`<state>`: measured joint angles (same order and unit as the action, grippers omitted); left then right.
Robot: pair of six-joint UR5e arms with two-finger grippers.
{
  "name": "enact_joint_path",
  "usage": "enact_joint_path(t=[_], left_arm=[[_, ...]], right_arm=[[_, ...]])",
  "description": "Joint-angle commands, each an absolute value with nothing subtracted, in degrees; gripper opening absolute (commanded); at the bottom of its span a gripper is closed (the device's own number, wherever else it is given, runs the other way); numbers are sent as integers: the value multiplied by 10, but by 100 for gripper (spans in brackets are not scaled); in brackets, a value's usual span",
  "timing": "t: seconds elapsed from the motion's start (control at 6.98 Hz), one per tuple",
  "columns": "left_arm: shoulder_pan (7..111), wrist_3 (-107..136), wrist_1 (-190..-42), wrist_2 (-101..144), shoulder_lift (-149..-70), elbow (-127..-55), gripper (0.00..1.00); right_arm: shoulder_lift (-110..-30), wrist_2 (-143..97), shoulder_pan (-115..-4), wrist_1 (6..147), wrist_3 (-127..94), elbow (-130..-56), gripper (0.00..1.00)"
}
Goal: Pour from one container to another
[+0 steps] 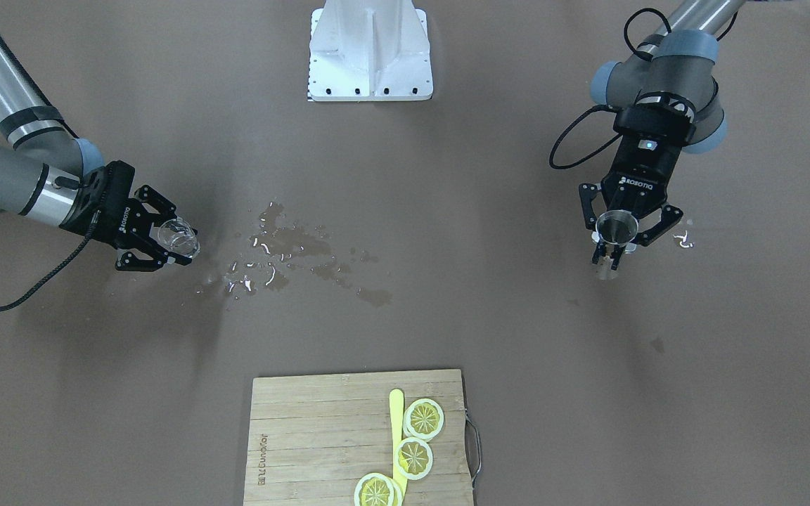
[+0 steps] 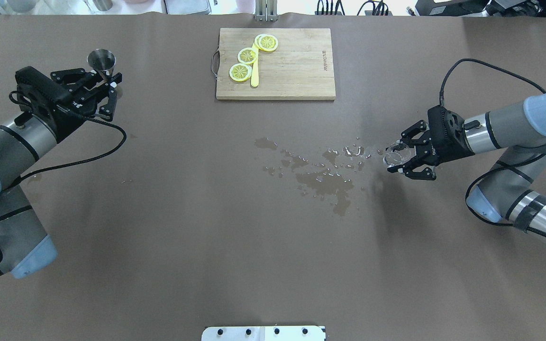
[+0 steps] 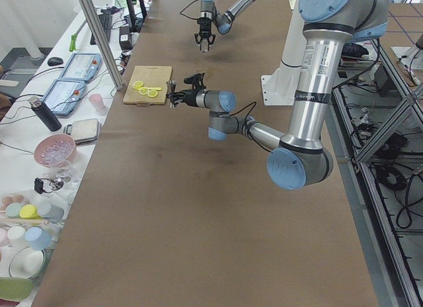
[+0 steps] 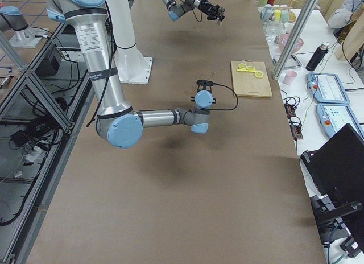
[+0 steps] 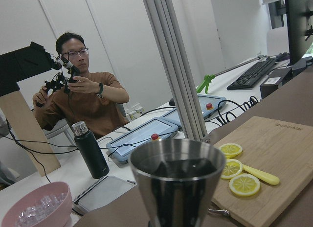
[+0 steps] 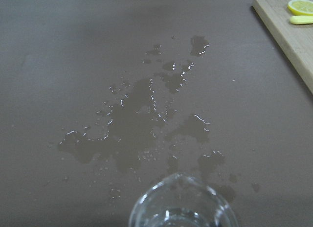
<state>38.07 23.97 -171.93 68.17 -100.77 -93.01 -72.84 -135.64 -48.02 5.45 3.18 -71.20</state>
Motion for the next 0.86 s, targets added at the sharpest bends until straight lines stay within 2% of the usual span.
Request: enact_joint_path(t=[0.0,0.72], left_arm=[[378,340,-1722,671,-1036,-897,0],[363,415,-1693,552,-1035,-874,0]], right_arm=[[-697,-1379,-474,35,35,-654,0],[-699,-1394,-474,35,64,-632,0]])
